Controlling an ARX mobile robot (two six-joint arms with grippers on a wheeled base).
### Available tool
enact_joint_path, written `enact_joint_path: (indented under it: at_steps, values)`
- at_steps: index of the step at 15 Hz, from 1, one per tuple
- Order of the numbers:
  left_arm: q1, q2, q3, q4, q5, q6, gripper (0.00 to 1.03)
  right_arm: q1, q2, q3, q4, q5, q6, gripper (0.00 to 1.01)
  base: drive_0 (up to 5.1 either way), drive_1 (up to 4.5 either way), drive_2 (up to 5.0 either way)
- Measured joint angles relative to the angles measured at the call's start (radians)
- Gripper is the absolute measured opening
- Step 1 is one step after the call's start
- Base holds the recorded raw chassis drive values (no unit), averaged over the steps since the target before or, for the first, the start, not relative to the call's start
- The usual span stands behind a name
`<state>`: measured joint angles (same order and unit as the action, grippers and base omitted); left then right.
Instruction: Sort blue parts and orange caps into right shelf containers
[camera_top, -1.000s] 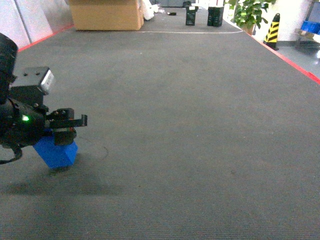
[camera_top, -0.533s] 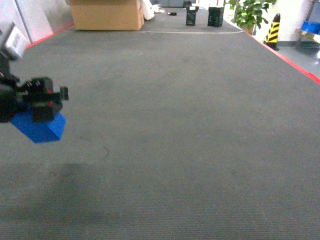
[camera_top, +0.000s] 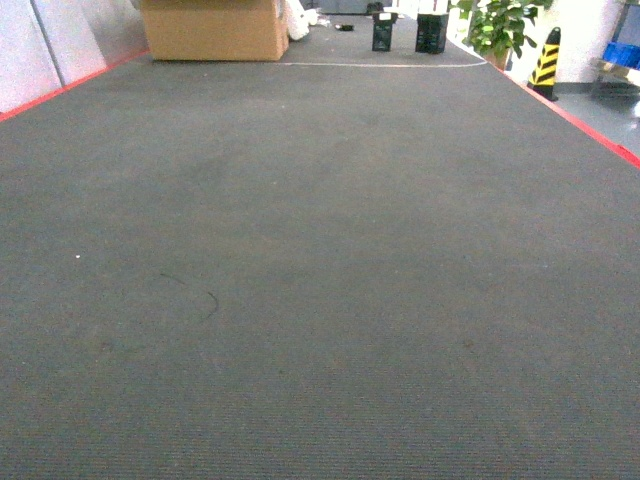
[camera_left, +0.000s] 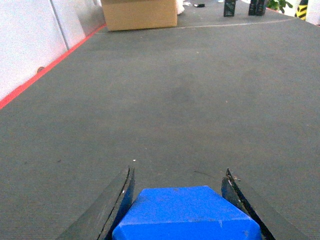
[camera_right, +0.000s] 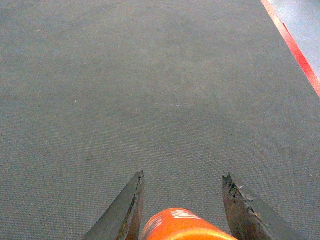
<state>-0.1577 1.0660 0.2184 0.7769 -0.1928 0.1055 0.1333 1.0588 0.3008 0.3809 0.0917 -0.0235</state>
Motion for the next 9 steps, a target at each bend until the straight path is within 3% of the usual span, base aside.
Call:
enact_joint_path:
  at_steps: [7,9]
  values:
    - [-0.003,-0.003,0.001,0.002,0.002,0.006,0.45,0.004,0.0,0.0,0.001,0.001,0.0,0.42,0.0,0.0,0.0]
    - [-0.003,-0.003,0.001,0.002,0.002,0.007,0.45,0.003,0.0,0.0,0.0,0.002,0.0,0.42,4.9,-2.52,-2.5]
